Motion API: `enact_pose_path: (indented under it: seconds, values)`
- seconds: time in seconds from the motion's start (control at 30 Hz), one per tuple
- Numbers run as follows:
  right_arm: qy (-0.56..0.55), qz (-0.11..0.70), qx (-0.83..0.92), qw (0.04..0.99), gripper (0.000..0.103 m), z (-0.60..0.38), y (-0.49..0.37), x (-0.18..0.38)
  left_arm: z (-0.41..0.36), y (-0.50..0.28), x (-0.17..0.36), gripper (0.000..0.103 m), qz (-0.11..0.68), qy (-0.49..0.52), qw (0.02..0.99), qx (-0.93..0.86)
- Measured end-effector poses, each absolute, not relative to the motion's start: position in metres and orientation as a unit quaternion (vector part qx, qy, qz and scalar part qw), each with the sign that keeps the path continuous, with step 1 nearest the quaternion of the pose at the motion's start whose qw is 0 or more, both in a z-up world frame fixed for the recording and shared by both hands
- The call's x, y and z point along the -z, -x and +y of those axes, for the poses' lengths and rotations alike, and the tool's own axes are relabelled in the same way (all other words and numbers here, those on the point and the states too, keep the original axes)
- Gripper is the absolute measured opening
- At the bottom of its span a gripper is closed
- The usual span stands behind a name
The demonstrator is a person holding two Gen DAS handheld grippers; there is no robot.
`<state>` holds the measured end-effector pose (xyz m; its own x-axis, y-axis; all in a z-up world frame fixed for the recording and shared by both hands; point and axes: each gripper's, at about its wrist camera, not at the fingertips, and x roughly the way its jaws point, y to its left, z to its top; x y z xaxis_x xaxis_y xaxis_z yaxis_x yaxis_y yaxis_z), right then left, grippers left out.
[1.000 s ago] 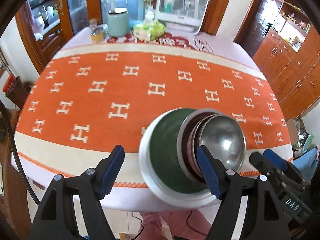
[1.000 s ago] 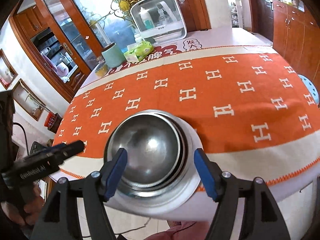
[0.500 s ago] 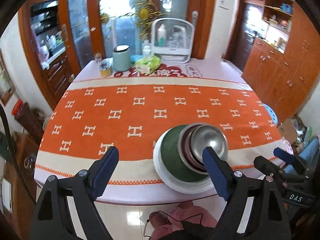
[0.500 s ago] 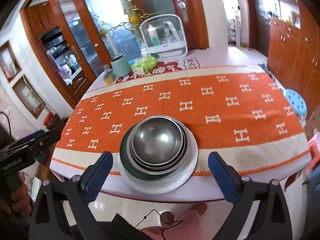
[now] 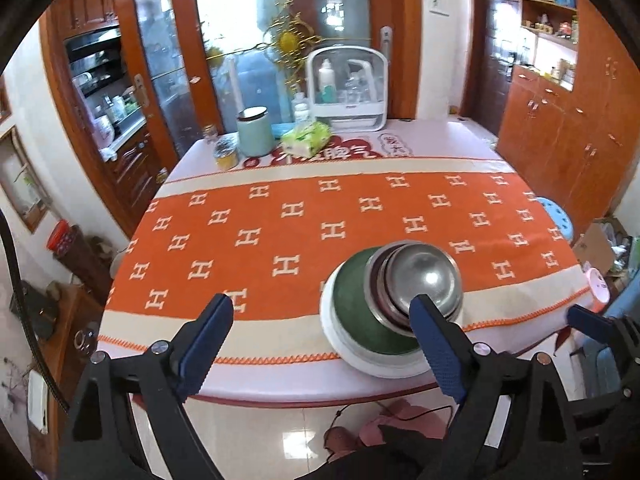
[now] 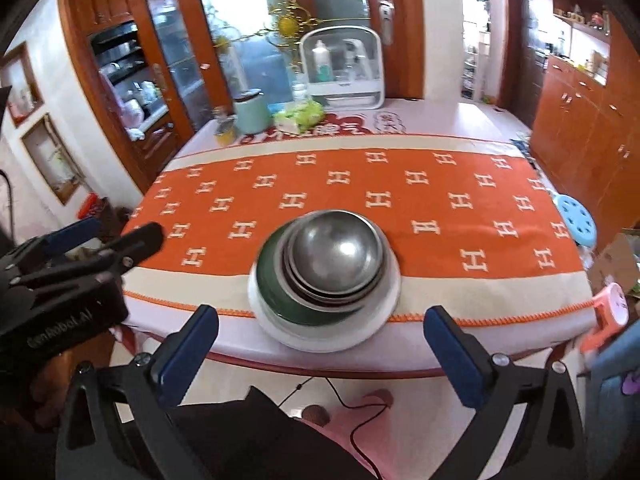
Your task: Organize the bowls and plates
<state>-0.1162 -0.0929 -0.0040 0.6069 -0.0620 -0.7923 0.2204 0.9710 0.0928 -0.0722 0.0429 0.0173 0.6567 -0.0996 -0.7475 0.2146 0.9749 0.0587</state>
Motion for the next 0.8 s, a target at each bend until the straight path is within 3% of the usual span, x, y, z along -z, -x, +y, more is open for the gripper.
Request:
enact_pose_path:
  seconds: [0.8]
  values:
    - [-0.102, 0.419, 0.103, 0.897, 0.103, -0.1, 0.112, 0.004, 0.043, 0.067, 0.006, 0.092, 0.429, -0.066, 0.898, 0.068]
